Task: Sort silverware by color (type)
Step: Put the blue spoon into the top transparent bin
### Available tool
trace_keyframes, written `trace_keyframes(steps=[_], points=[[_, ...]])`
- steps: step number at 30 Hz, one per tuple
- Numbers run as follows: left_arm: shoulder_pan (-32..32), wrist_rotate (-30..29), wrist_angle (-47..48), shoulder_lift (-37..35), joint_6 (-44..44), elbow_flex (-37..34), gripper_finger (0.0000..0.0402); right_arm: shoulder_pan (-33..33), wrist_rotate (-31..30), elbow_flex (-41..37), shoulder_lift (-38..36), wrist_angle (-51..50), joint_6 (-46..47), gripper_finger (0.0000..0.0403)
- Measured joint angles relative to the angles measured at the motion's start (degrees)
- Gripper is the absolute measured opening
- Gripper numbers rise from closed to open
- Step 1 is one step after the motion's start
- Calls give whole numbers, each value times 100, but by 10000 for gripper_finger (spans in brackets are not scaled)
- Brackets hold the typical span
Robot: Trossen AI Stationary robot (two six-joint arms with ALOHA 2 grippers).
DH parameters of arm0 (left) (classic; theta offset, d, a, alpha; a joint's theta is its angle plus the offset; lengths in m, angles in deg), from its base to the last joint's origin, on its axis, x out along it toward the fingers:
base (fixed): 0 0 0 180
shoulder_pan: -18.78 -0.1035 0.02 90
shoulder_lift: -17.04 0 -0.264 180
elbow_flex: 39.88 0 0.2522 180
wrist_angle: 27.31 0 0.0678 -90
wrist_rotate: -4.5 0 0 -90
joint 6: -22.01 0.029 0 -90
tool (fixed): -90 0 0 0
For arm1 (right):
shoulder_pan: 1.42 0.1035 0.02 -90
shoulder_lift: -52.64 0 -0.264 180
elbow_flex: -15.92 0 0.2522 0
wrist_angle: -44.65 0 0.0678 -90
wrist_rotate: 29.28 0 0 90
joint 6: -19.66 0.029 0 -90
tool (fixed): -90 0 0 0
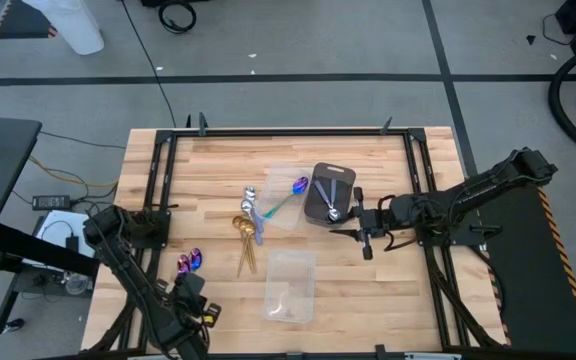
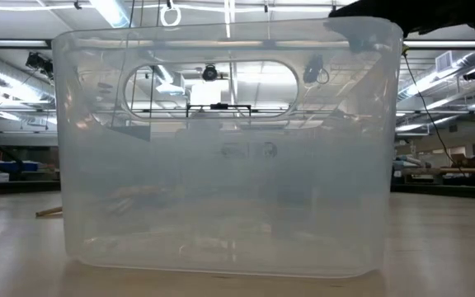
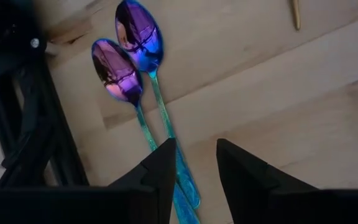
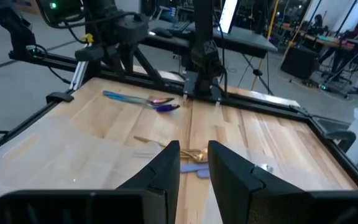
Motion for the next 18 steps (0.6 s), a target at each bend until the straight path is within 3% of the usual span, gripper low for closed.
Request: trace_keyframes(steps=[7, 15, 18], points=[[-237, 297, -439, -82, 264, -593, 121, 0, 2, 0, 0, -8, -46, 93], [-198, 270, -634, -790, -14, -1191, 121, 0, 140, 0, 0, -103, -12, 93], [-180, 269, -1124, -1045, -156, -1580, 121, 0, 250, 0, 0, -130, -3, 93]])
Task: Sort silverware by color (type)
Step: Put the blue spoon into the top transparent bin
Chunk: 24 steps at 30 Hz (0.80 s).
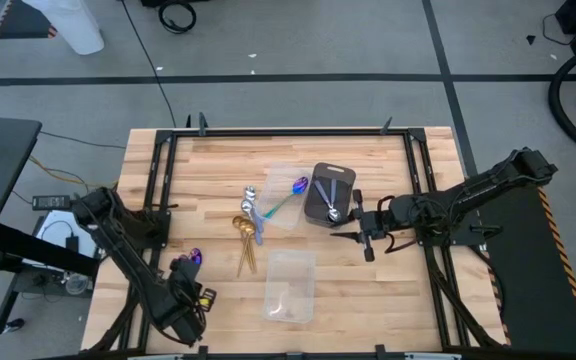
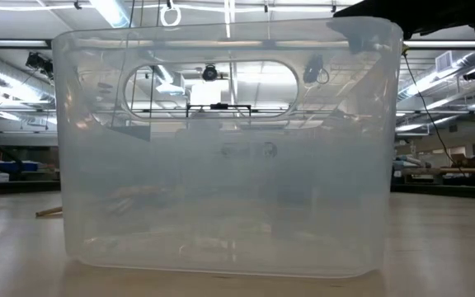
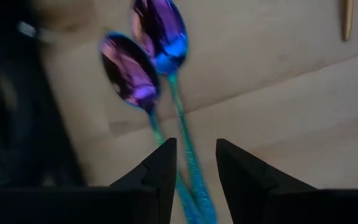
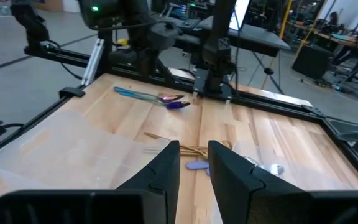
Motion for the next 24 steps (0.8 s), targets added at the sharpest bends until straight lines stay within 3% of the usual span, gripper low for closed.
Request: trace_keyframes(steps=[6, 16, 24], points=[[-13, 211, -1278, -335, -170, -986, 121, 0, 5, 0, 0, -8, -18, 93], [60, 720, -1708, -515, -631, -1564, 121, 9, 38, 0, 0, -68, 125, 93], [17, 755, -2021, -602, -706, -1890, 120, 114, 36, 0, 0, -102, 188, 94]])
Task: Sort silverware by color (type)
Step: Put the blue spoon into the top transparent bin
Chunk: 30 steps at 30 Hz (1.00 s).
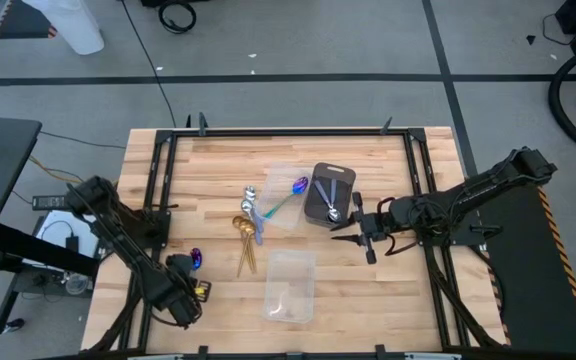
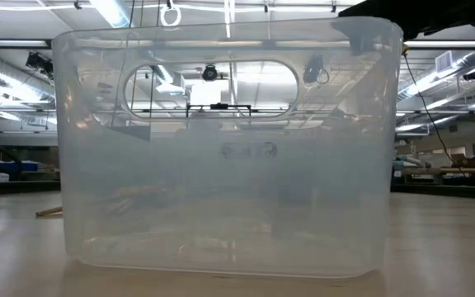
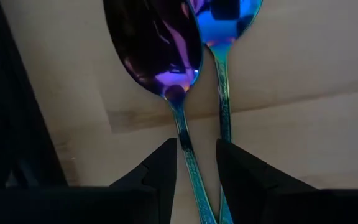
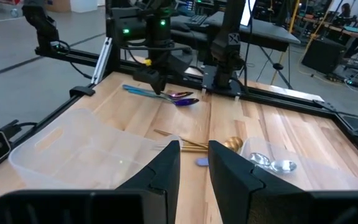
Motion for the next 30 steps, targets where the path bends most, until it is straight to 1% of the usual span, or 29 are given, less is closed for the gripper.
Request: trace_keyframes(steps=[6, 10, 14, 18, 27, 30], points=[[2, 2, -109, -261, -21, -301, 120, 2, -24, 0, 0, -2, 2, 93], [0, 2, -702, -360, -27, -602, 120, 0, -26, 0, 0, -39, 22, 94], [-1, 49, -989, -404, -28, -845, 115, 9, -29, 0, 0, -74, 26, 94], [-29, 74, -995, -400, -32, -865, 96, 66, -31, 0, 0, -80, 25, 94], [-29, 96, -1006, -387, -14, -872, 30, 83, -33, 0, 0, -76, 44, 93], [-33, 86, -993, -380, -12, -876, 19, 83, -33, 0, 0, -81, 45, 93]])
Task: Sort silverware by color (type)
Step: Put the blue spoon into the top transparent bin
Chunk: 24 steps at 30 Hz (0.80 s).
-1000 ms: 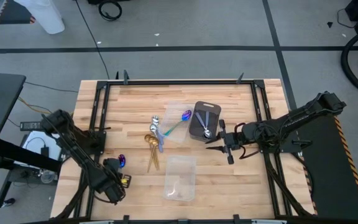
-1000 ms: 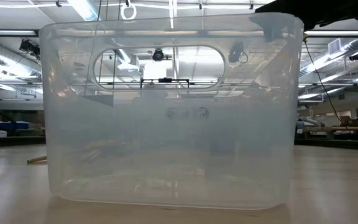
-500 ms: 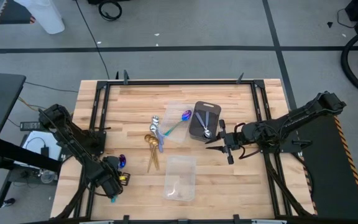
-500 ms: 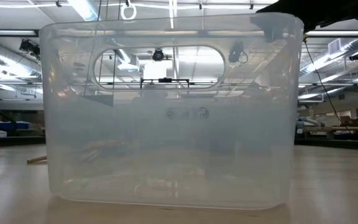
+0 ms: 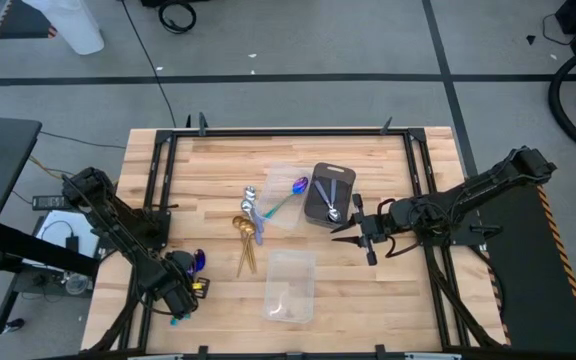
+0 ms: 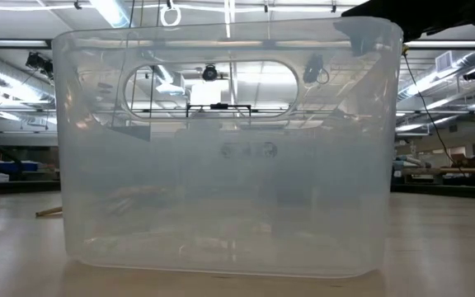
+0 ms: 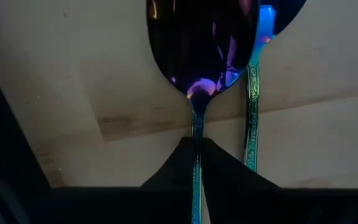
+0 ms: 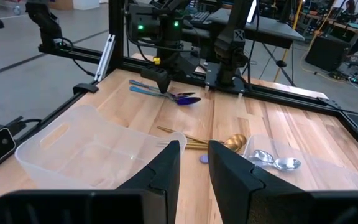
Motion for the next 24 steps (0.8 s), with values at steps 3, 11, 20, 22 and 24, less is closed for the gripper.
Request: trace_keyframes(steps=[3, 11, 20, 22, 24], points=[[1, -7, 15, 4, -2, 0, 19, 0, -2, 0, 0, 0, 0, 94], [2, -109, 809, -91, 2, 337, 21, -2, -4, 0, 0, 0, -1, 93], [2, -219, 1277, -163, 110, 820, 22, -2, -7, 0, 1, -7, 3, 94], [2, -256, 1480, -164, 122, 925, 22, -2, -7, 0, 0, -4, 3, 94], [-9, -330, 1690, -173, 128, 1066, 22, -2, -7, 0, 0, -6, 3, 94]])
